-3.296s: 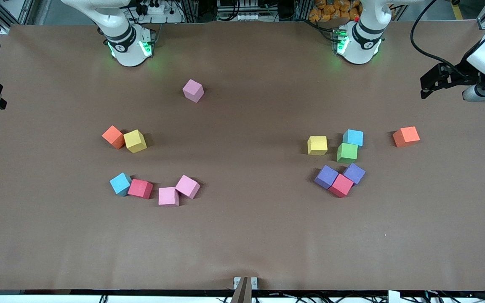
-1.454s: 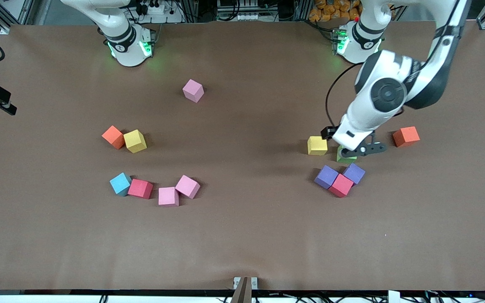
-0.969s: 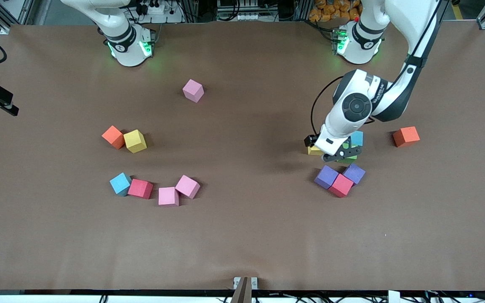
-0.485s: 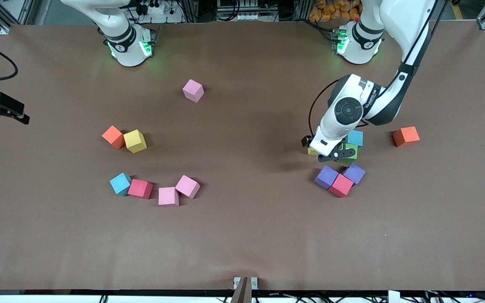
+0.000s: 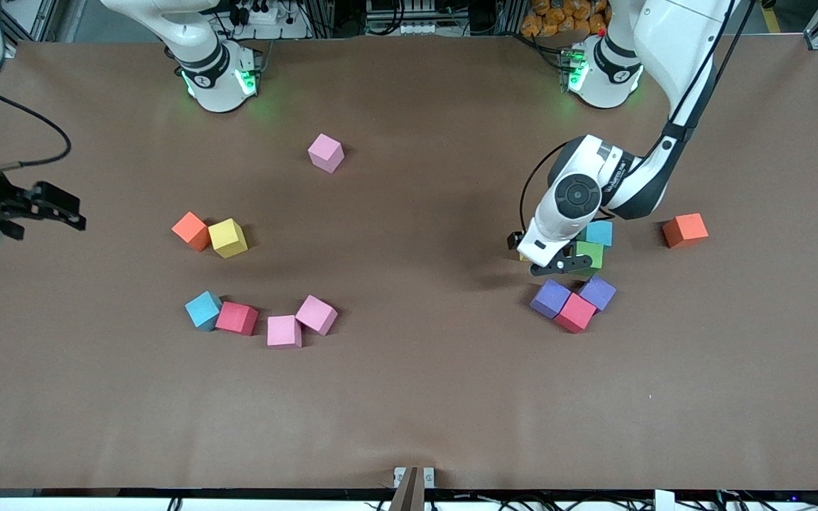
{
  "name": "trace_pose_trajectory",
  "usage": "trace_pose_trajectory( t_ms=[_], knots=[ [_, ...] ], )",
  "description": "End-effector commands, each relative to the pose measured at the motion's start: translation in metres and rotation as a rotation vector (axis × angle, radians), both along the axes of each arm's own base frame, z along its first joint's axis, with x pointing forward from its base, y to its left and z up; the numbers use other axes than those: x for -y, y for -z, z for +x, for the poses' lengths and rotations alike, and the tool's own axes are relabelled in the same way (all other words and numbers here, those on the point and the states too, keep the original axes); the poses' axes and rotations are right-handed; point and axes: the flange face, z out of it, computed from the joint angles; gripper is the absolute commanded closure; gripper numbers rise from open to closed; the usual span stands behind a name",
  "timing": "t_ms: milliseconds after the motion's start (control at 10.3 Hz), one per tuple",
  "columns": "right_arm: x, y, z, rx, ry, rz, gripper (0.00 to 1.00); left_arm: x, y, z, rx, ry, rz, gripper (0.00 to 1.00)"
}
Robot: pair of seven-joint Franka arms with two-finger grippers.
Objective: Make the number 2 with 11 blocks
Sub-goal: 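Close the left gripper on the yellow cube and lift it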
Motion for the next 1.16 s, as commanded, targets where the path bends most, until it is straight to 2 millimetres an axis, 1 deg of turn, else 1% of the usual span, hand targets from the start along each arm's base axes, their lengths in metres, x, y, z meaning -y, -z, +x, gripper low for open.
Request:
trace_pose_trajectory(
  t_ms=[0,97,194,388,485,582,679,776,872,969,1066],
  knots=[
    [-0.014,0.043,0.017,0.022,0.000,0.019,0.00,0.001,0.010,-0.003,0.005,0.014,0.008,0.59],
    [-0.025,0.065,0.022,0.041,-0.006,0.043,0.00,0.001,0.012,-0.004,0.002,0.015,0.009,0.81],
    [-0.037,0.091,0.023,0.050,-0.027,0.044,0.00,0.000,0.010,-0.007,0.001,0.014,0.011,1.00],
    [-0.044,0.123,0.028,0.045,-0.043,0.039,0.00,0.036,-0.008,-0.031,-0.001,0.059,-0.002,1.00],
    [-0.052,0.132,0.029,0.032,-0.078,0.036,0.00,0.068,-0.020,-0.051,0.003,0.079,-0.014,1.00],
    [-0.054,0.137,0.029,0.025,-0.087,0.036,0.00,0.101,-0.027,-0.073,0.011,0.072,-0.021,1.00],
    [-0.055,0.149,0.024,0.009,-0.088,0.036,0.00,0.136,-0.030,-0.102,-0.006,0.052,-0.043,1.00],
    [-0.057,0.158,0.022,0.015,-0.095,0.036,0.00,0.161,-0.035,-0.126,-0.014,0.048,-0.055,1.00],
    [-0.062,0.163,0.020,0.009,-0.103,0.036,0.00,0.186,-0.038,-0.155,-0.023,0.041,-0.060,1.00],
    [-0.063,0.173,0.015,-0.009,-0.107,0.037,0.00,0.210,-0.035,-0.183,-0.055,0.011,-0.069,1.00],
    [-0.064,0.178,0.010,-0.010,-0.124,0.036,0.00,0.229,-0.029,-0.202,-0.073,-0.013,-0.067,1.00]
  ],
)
